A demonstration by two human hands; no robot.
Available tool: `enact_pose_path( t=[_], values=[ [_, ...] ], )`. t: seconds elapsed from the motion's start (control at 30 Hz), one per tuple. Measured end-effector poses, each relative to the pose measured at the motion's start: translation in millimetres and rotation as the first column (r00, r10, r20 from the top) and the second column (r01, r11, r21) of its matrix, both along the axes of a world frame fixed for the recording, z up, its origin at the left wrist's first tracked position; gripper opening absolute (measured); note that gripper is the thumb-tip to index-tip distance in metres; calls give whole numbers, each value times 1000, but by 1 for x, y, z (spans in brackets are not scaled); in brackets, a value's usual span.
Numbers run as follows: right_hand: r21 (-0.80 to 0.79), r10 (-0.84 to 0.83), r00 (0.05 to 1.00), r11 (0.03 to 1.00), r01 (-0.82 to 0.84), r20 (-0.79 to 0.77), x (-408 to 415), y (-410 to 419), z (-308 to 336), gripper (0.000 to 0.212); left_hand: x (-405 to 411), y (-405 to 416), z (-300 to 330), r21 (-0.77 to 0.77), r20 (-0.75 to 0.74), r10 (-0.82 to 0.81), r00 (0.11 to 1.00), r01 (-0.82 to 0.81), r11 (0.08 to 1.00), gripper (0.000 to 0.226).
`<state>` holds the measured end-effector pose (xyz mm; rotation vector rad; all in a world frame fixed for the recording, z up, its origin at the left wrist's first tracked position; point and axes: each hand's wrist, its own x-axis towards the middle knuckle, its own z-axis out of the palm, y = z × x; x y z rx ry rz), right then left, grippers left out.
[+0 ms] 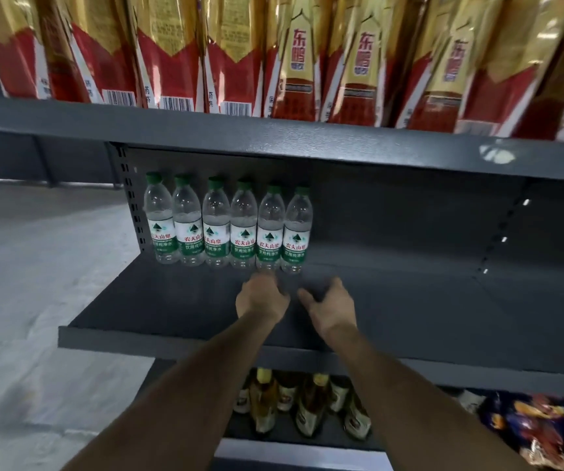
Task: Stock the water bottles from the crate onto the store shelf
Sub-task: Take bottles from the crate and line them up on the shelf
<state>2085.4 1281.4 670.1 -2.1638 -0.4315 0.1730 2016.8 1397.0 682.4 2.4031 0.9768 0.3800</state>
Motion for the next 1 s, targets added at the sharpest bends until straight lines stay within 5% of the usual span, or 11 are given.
enact_pose_path(
  t=[0.3, 0.53, 1.0],
  values=[
    [12, 60, 996, 998, -61, 69, -46, -84, -9, 49, -72, -82, -6, 26, -43, 65, 997, -64, 998, 55],
    [12, 44, 997, 999, -44, -57, -79, -129, -46, 54, -117, -119, -38, -35, -26, 140, 990, -141, 989, 43],
    [-100, -202, 934, 978, 181, -294, -150, -172, -180, 55, -158, -145, -176, -243, -172, 69, 983, -110, 964, 63]
  ],
)
